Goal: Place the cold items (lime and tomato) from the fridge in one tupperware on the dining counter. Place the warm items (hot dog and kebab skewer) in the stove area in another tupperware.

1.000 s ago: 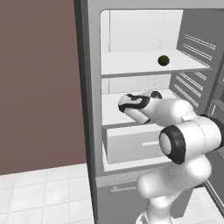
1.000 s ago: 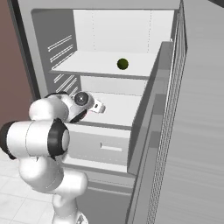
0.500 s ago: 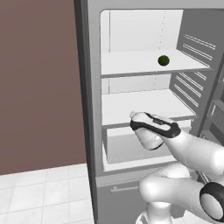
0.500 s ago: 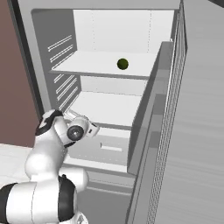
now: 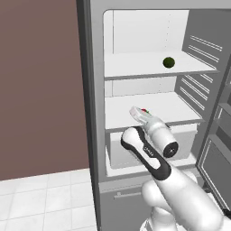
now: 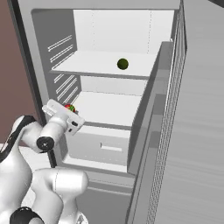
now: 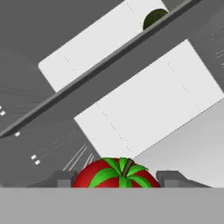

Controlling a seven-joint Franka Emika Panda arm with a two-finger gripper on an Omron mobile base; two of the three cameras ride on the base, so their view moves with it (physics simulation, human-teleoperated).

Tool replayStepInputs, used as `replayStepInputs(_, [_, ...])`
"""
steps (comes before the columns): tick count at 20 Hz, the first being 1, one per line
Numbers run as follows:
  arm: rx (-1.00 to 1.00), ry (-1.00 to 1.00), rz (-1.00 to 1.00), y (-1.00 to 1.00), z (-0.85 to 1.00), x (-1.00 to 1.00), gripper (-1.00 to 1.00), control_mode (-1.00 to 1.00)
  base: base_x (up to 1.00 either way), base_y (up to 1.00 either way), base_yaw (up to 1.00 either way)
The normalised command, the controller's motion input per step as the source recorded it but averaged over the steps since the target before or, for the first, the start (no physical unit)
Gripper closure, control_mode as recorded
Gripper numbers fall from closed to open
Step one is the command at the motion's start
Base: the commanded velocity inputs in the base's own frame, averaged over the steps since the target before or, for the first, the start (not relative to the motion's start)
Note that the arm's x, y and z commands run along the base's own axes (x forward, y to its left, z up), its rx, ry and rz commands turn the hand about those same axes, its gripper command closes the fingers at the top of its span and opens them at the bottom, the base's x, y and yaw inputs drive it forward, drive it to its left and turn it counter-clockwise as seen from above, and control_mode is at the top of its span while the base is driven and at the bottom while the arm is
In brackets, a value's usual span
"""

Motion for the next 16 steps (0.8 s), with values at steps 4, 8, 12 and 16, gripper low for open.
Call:
replayStepInputs(4, [-0.09,0.36,-0.18,-0.39,1.0,-0.99,1.0,-1.0,0.0,0.0,0.0])
replayStepInputs(8, [-0.04,0.41,-0.02,-0.64,1.0,-1.0,1.0,-1.0,0.0,0.0,0.0])
replayStepInputs(12, [0.0,0.11,0.0,-0.72,1.0,-1.0,1.0,-1.0,0.0,0.0,0.0])
replayStepInputs(16, [0.0,-0.02,-0.03,-0.32,1.0,-1.0,1.0,-1.0,0.0,0.0,0.0])
